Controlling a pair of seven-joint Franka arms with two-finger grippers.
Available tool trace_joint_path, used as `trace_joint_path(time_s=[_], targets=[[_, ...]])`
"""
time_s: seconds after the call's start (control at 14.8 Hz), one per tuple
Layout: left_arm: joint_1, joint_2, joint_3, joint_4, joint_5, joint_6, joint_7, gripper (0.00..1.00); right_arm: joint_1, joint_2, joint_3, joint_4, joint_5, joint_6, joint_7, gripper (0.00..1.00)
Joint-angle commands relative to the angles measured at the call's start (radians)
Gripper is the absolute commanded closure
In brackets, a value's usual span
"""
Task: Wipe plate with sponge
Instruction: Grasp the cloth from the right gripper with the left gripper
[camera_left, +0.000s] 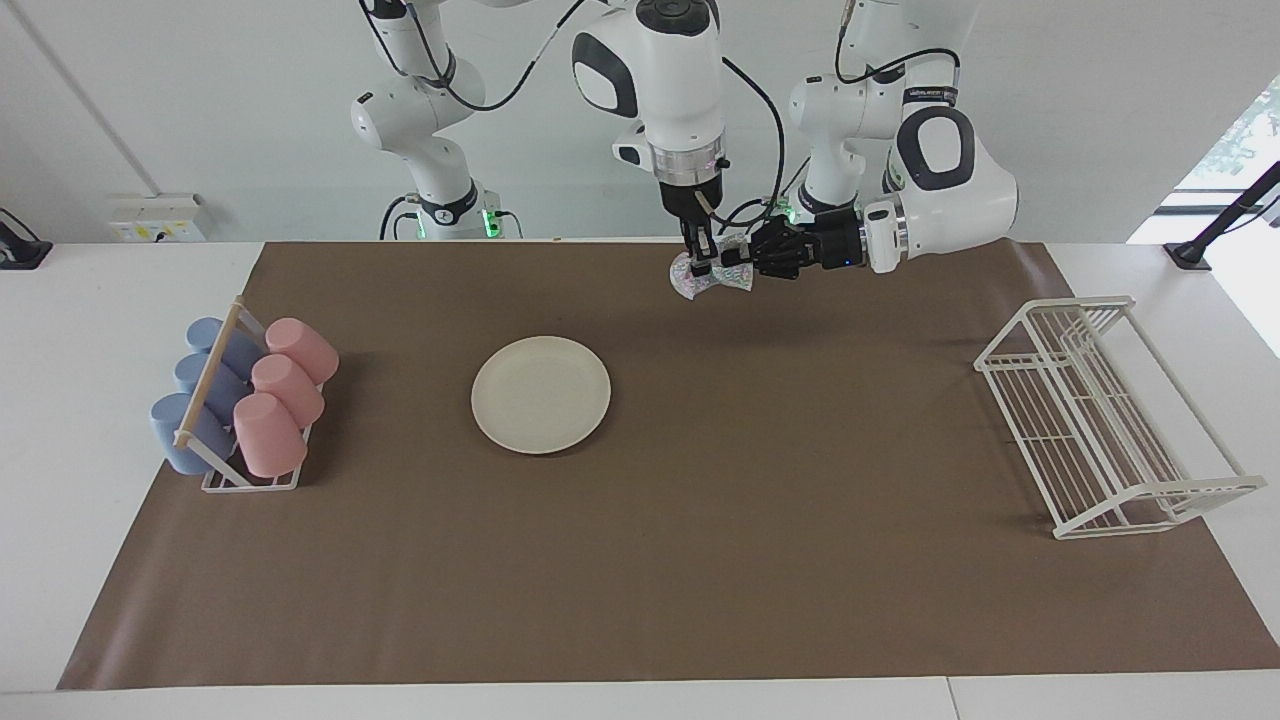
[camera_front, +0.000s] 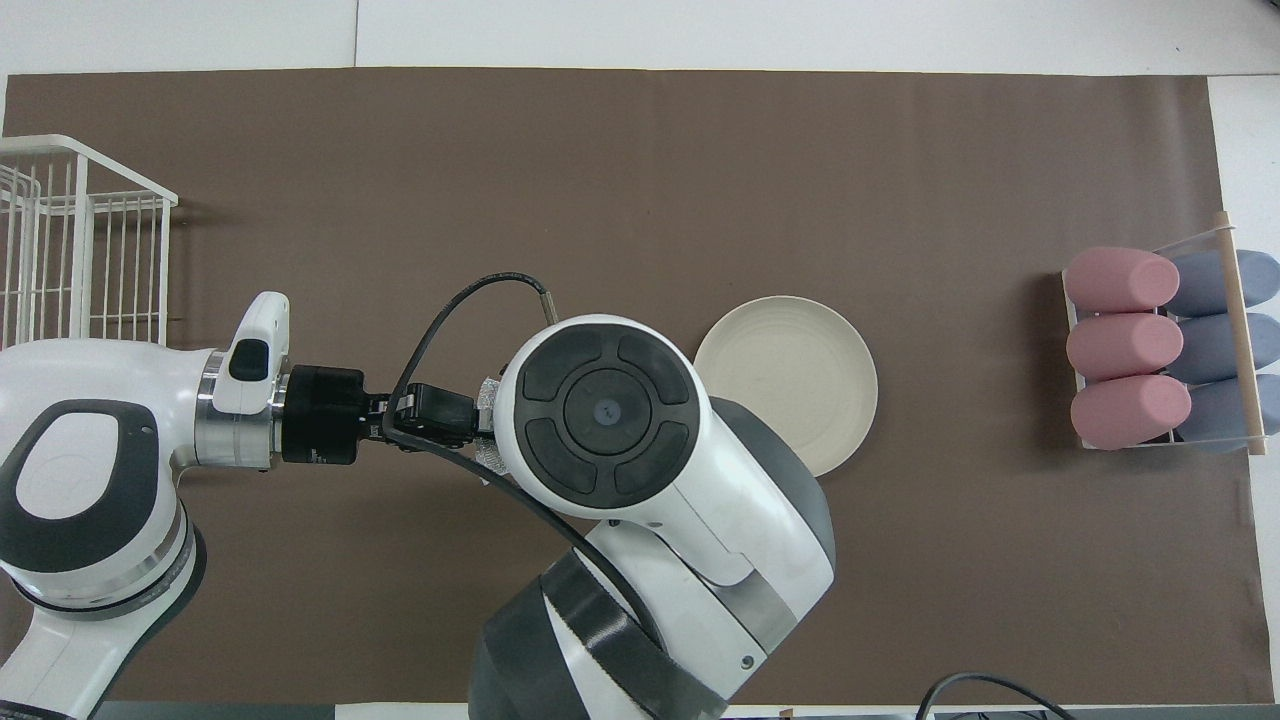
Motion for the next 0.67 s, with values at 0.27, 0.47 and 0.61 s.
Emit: trace_joint_path(time_s=[0.27, 0.47, 0.61], targets=[[-0.004, -0.006, 0.018, -0.016, -0.014, 0.014, -0.014, 1.00, -0.023, -0.003, -0.002, -0.008, -0.017, -0.004, -0.157, 0.00], [0.043, -0.005, 0.021, -0.008, 0.006, 0.023, -0.050, 1.00, -0.083, -0.044, -0.004, -0.033, -0.059, -0.016, -0.449, 0.00], [0.088, 0.003, 0.021, 0.023, 0.104, 0.023, -0.105, 1.00, -0.142, -0.115, -0.004, -0.104, -0.062, -0.017, -0.687, 0.00]])
